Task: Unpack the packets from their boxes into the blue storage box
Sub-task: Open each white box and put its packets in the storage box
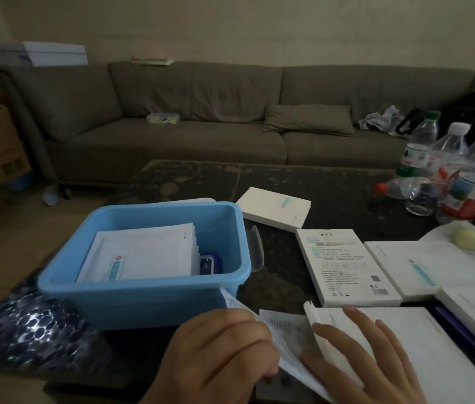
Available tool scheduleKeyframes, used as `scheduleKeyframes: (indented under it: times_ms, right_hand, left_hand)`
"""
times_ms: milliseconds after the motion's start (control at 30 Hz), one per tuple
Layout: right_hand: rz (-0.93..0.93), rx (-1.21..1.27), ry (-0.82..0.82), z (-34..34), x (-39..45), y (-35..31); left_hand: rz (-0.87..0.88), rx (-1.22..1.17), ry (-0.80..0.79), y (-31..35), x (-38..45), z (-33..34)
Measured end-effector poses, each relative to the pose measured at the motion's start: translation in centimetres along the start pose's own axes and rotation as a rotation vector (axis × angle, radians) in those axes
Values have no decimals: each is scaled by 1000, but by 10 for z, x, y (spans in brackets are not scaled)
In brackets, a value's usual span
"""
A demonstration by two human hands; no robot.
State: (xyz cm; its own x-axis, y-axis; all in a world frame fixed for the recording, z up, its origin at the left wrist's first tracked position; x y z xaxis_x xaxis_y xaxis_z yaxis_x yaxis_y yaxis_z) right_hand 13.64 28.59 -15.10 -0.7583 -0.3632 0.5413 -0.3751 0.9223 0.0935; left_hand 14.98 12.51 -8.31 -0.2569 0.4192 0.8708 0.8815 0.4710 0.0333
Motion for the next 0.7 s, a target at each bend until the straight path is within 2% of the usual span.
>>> scheduleKeyframes:
  times_ms: [100, 167, 233, 367, 433, 467, 533, 600, 700]
  right_hand:
    - [-42, 170, 45, -18, 8, -3]
    - [37, 416, -37, -15, 22, 1]
    - [286, 837, -131, -14, 34, -2]
    - [766, 1495, 139, -11, 36, 0]
    - [824, 1755, 150, -17, 63, -10]
    - [815, 1790, 177, -19, 74, -8]
    - [771, 1779, 120, -30, 110, -11]
    - [752, 1667, 18, -34, 145, -10]
    - [590, 1465, -169, -34, 208, -22]
  left_hand:
    - [-142, -23, 197, -10, 5, -21]
    - [-240, -14, 248, -20, 9, -34]
    - [-425, -29, 299, -37, 8, -46]
    - [-922, -245, 498, -71, -10, -54]
    - [-1043, -406, 541, -83, -14, -56]
    - [-1056, -460, 527, -88, -13, -58]
    - [-1015, -511, 428, -95, -9, -61]
    - [-989, -610, 299, -100, -8, -60]
    - [-996, -747, 93, -105, -9, -58]
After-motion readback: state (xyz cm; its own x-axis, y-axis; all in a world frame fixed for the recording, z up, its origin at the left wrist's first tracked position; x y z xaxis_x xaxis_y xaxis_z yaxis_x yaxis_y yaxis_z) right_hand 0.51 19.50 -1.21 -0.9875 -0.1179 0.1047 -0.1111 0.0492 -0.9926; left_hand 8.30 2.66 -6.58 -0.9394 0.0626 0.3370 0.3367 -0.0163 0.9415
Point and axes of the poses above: each hand's wrist, its own x-axis towards the middle knuckle, its own z-axis out of the palm, y = z × x, the point moved 8 cm from there along x, towards the middle knuckle, and after that the axes turned 1 degree about z, right-handed, at the moved point
